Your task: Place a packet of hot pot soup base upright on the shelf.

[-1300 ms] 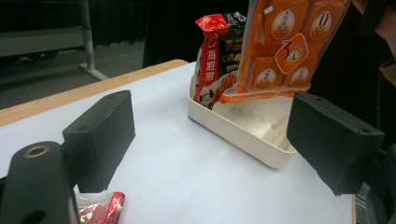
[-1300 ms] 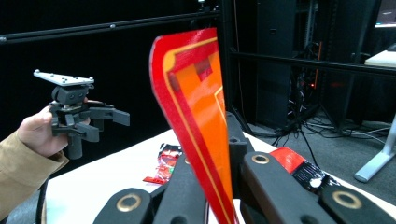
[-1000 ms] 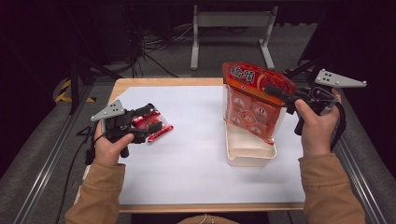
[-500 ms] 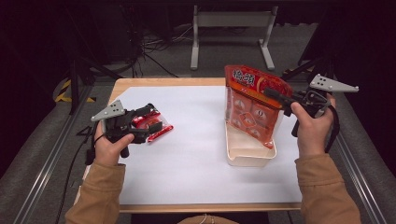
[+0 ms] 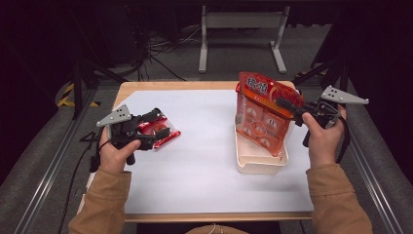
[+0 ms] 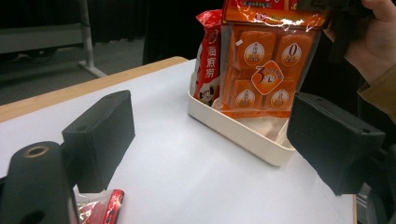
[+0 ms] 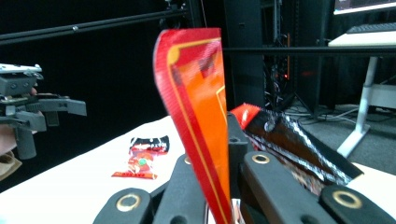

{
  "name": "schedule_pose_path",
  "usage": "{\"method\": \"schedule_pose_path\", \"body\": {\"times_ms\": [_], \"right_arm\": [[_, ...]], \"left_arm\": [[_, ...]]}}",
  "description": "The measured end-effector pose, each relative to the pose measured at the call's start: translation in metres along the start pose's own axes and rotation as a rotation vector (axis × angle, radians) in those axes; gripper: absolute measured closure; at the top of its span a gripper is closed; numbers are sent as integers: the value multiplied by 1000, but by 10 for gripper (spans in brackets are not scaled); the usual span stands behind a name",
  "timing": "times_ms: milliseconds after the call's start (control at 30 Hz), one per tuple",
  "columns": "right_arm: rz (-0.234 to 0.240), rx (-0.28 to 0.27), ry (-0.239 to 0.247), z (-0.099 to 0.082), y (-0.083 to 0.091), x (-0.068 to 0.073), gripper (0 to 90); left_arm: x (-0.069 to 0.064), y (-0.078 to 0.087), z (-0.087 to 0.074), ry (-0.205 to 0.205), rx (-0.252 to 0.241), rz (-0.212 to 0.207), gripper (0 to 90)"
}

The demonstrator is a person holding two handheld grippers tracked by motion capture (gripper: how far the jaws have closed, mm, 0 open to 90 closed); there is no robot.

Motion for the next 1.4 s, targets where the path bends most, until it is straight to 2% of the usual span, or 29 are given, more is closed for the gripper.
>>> {"method": "schedule_pose_path", "body": {"times_ms": [200, 433, 633, 667, 733, 867, 1100, 1300, 1400], "right_arm": [[13, -11, -12, -8, 2, -2, 897], [25, 0, -12, -18, 5, -1, 896], [23, 35, -7, -26, 4, -1, 896], [19, 66, 2, -32, 2, -1, 896], [23, 86, 1, -39, -1, 0, 896], [33, 75, -19, -45, 1, -1, 896], [16, 97, -22, -51, 9, -5, 894], [1, 116, -9, -53, 9, -4, 878], [-6, 111, -20, -53, 9, -5, 812]], "left_arm": [[0, 0, 0, 1, 0, 0, 161], [0, -1, 0, 6, 1, -2, 161], [0, -3, 0, 9, 4, -4, 160], [1, -3, 0, -1, 7, -2, 161], [1, -3, 0, 3, 7, -1, 160], [2, -3, -1, -3, 10, 5, 156], [2, -6, -3, -9, 21, -5, 135], [6, -8, -5, -28, 41, 30, 106], [8, -7, -5, -27, 40, 46, 108]]}}
Point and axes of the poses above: each handheld gripper's, and its own axes: y roughly backward along the jaws, z roughly out of its top, x roughly to its left, the point moved 6 cm from there along -y, roughly forward along the jaws, and after that the axes turned 2 degrees about -z, right-handed, at the moved point
